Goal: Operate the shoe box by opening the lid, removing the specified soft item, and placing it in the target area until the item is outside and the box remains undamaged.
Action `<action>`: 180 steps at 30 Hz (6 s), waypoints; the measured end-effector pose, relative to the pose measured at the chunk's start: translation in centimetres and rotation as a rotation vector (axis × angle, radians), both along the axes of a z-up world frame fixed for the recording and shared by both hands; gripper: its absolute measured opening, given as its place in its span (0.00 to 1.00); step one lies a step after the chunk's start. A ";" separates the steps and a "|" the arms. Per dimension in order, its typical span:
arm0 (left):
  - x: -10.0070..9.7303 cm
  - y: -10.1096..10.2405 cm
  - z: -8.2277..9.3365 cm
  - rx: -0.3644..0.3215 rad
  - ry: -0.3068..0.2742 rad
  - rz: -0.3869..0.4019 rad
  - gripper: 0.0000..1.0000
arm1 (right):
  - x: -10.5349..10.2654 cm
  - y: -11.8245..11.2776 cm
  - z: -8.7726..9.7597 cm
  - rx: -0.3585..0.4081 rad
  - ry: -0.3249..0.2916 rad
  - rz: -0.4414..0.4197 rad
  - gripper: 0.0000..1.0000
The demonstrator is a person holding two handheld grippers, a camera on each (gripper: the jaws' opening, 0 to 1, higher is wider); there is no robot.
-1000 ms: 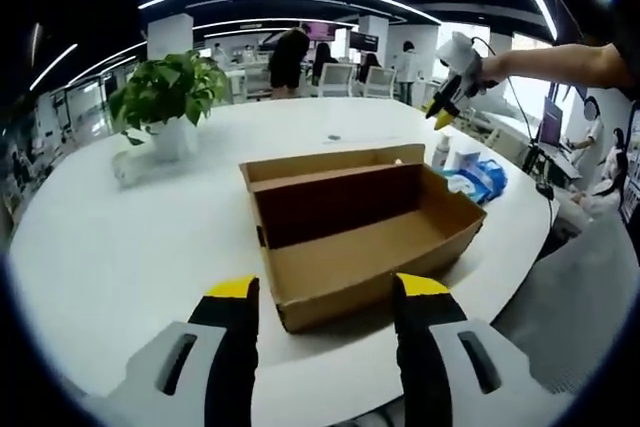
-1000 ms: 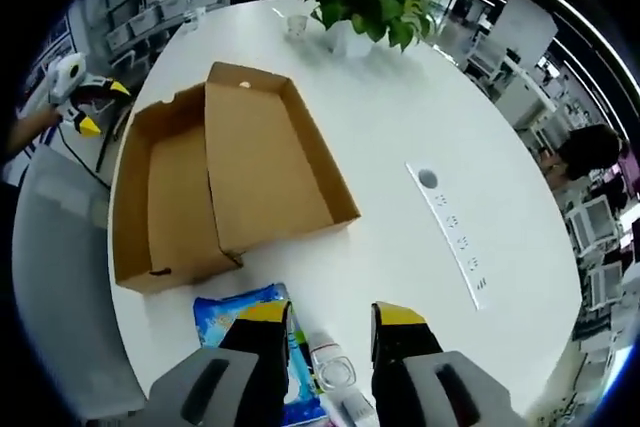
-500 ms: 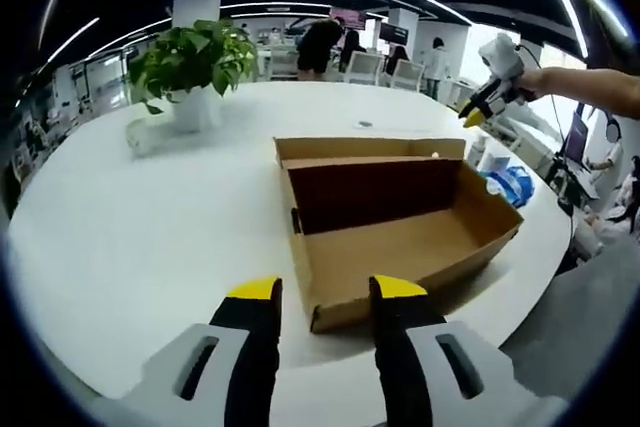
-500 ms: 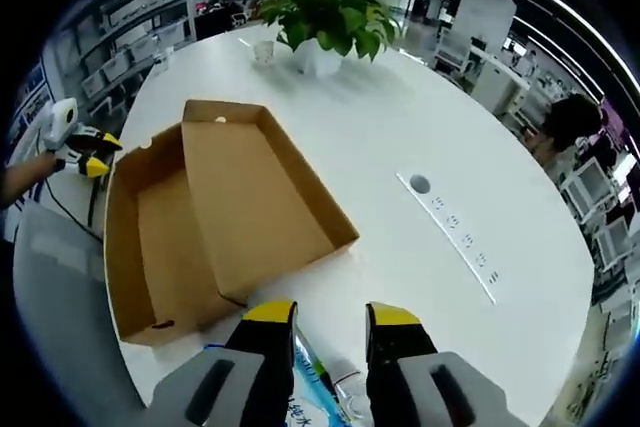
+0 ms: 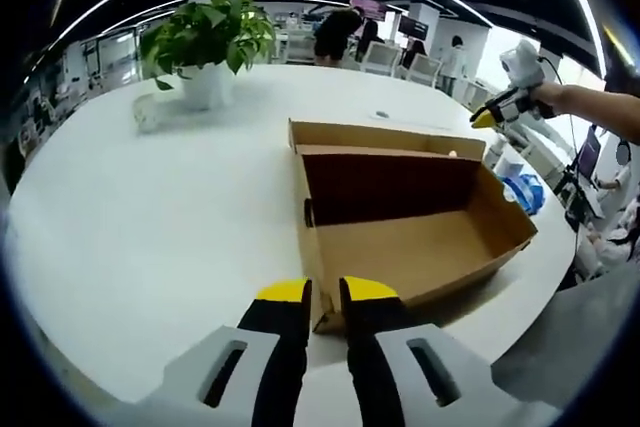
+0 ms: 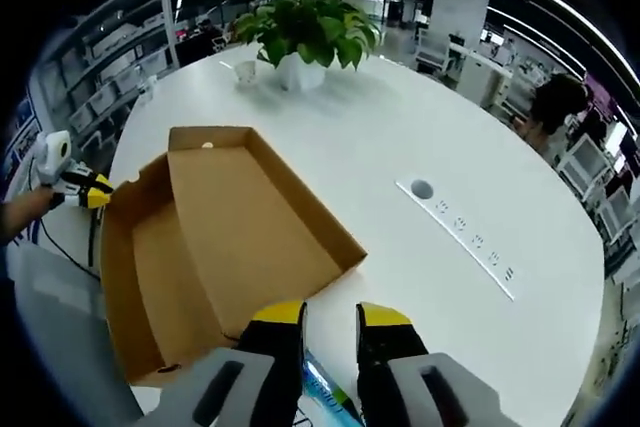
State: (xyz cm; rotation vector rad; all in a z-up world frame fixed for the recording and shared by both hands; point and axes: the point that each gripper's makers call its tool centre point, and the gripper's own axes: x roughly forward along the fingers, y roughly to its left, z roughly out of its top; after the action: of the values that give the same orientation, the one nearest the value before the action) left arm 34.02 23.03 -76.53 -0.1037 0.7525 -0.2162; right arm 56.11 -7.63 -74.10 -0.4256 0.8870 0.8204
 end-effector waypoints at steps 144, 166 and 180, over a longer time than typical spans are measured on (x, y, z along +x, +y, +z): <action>-0.3 0.3 -0.5 -0.030 0.029 0.098 0.01 | -2.1 2.0 7.2 0.308 -0.109 -0.319 0.00; -0.6 -0.1 -0.5 -0.069 0.007 0.095 0.02 | -6.2 2.8 10.2 0.366 -0.239 -0.285 0.00; -0.6 -0.2 -0.5 -0.082 0.003 0.097 0.03 | -8.7 2.6 10.0 0.409 -0.268 -0.277 0.00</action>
State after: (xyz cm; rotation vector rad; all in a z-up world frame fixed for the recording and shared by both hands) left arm 33.46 22.79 -77.05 -0.2176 0.7395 -0.1551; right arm 47.37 -5.00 -64.09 -0.0474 0.4965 0.6491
